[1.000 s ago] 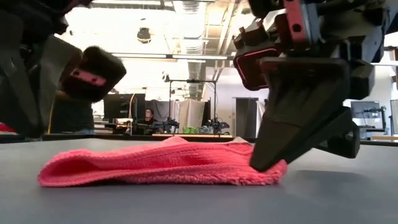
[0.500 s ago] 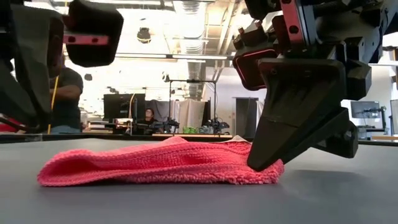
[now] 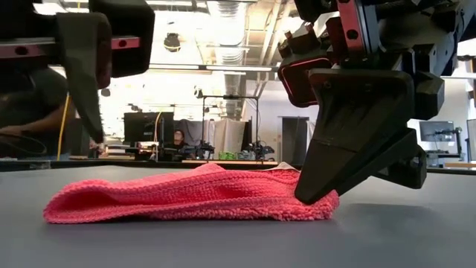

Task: Roll towel into tight, uniform cylinder
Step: Roll the red towel

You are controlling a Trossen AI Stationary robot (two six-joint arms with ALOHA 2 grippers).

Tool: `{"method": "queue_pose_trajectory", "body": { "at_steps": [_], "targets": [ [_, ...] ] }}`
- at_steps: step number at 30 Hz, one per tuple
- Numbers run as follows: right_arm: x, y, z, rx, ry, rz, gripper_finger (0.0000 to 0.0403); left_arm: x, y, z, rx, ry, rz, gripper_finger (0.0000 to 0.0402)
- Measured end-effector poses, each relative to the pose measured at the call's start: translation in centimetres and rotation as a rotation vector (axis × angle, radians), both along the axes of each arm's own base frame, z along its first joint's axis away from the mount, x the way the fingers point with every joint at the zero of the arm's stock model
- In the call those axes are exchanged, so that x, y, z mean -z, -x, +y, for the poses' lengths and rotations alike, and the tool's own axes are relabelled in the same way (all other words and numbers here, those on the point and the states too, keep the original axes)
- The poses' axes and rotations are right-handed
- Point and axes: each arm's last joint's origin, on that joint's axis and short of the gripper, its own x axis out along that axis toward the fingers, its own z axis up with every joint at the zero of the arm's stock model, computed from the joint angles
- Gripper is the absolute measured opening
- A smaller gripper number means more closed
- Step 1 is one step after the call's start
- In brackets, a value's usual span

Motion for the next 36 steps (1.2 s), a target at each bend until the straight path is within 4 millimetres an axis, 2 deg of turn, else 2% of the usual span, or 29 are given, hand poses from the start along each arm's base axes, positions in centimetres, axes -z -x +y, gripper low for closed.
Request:
{"method": "queue_pose_trajectory", "body": {
  "at_steps": [6, 10, 13, 20, 23, 27, 32, 36],
  "targets": [
    [0.0, 0.0, 0.0, -0.001, 0.001, -0.001, 0.0018, 2.5, -0.8, 0.0, -0.008, -0.042, 0.009, 0.0204],
    [0.0, 0.0, 0.0, 0.001, -0.001, -0.001, 0.0018, 2.9, -1.2, -0.3, -0.025, -0.081, -0.014, 0.0187],
    [0.0, 0.0, 0.0, 0.008, -0.009, 0.004, 0.0018, 2.7, -1.3, -0.3, -0.023, -0.086, -0.017, 0.0152],
    [0.0, 0.0, 0.0, 0.011, -0.015, 0.004, 0.0018, 3.3, -1.4, 0.7, -0.103, -0.108, 0.045, 0.0028],
    [0.0, 0.1, 0.2, 0.012, -0.025, 0.006, 0.0018, 3.3, -1.5, 0.8, -0.119, -0.079, 0.059, 0.0006],
    [-0.1, 0.1, 0.4, 0.013, -0.034, 0.007, 0.0018, 3.0, -1.7, 1.1, -0.162, 0.088, 0.129, 0.0002],
    [-0.1, 0.2, 0.5, 0.056, -0.045, 0.006, 0.0018, 2.6, -2.4, 2.0, -0.200, 0.381, 0.313, 0.0001],
    [-0.1, 0.4, 0.8, 0.095, -0.052, 0.002, 0.0018, 2.6, -2.7, 2.8, -0.267, 0.538, 0.444, 0.0000]
  ]
}}
